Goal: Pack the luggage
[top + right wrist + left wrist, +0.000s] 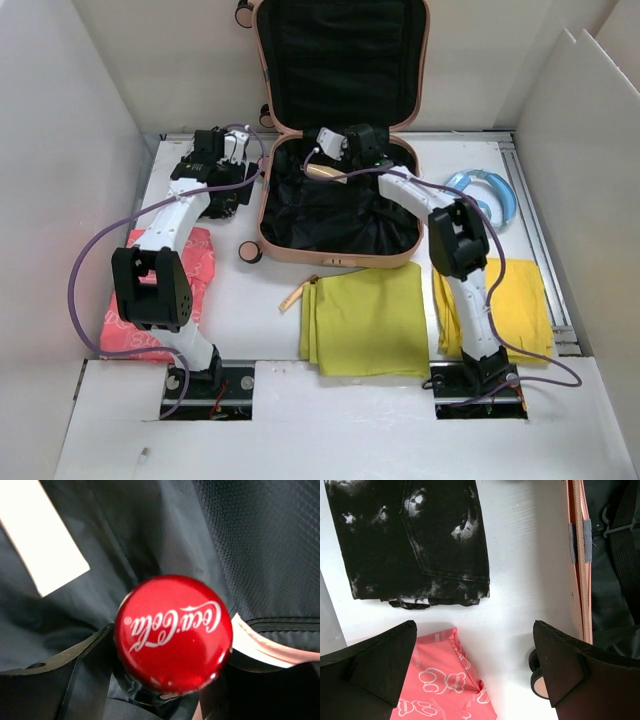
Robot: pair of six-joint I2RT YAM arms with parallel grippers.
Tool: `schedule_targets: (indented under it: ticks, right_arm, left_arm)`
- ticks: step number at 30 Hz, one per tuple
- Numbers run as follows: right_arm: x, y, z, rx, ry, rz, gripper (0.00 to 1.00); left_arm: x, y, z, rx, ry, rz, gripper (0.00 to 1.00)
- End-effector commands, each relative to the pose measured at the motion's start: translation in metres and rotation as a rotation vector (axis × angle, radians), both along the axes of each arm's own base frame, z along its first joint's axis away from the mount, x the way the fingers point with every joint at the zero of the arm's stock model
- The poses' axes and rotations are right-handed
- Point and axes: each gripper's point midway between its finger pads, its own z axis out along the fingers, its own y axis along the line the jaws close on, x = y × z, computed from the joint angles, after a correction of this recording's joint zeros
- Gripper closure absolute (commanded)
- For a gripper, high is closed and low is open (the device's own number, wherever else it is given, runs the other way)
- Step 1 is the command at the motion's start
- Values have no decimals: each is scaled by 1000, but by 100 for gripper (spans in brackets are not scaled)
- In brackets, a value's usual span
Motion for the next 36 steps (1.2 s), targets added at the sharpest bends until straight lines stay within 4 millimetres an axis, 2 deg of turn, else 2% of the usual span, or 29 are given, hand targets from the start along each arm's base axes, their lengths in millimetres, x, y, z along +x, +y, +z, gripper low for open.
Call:
schedule_targets:
  ticks: [1,4,5,6,7,8,11,13,15,16,17,22,23,25,28,29,32,34,35,36]
  right_arm:
    - [22,-13,62,-84,-200,-139,100]
    - [29,-14,40,-117,-168,-159,100]
    - [29,-13,33,-123,-159,-158,96]
    - [30,-9,32,-101,-154,-142,84]
    - [27,-1,23,-88,-118,-97,66]
    - [26,3,19,-75,-99,-76,21]
    - [21,14,7,-23,-37,-38,2]
    - [18,17,4,15,-9,-38,0]
    - [20,8,-1,43,16,-49,0]
    - [20,10,4,53,12,-38,0]
    - [21,9,15,84,5,-26,0]
    - [8,11,33,155,13,57,0]
    - [6,6,43,184,6,47,0]
    - [2,7,50,219,24,72,0]
    - [-10,9,69,300,34,100,0]
    - [-14,12,74,321,35,117,0]
    - [-24,6,86,356,17,129,0]
    - [-31,3,90,364,18,125,0]
    - [-33,3,83,368,34,118,0]
    - [-35,-3,92,388,26,103,0]
  left_arm:
    - [1,-2,13,-13,-45,-18,0]
    - [-1,-6,10,-13,-36,-59,0]
    - [-1,-8,10,-14,-36,-78,0]
    - [-4,-12,4,-14,-23,-127,0]
    - [-10,-14,-8,-15,14,-154,0]
    - [-14,-17,-13,-18,32,-177,0]
    - [-26,-25,-29,-31,78,-268,0]
    - [-39,-30,-42,-42,123,-329,0]
    - [-49,-32,-46,-43,145,-370,0]
    - [-52,-37,-43,-55,141,-408,0]
    - [-59,-38,-48,-55,164,-438,0]
    - [-93,-49,-55,-75,231,-623,0]
    - [-93,-50,-54,-71,224,-645,0]
    - [-102,-48,-64,-67,254,-663,0]
    - [-110,-52,-65,-69,256,-740,0]
    - [-120,-53,-66,-78,283,-773,0]
    - [-129,-55,-67,-77,297,-849,0]
    - [-128,-50,-68,-54,305,-839,0]
    - [-128,-46,-66,-48,301,-818,0]
    - [-124,-42,-66,-53,293,-792,0]
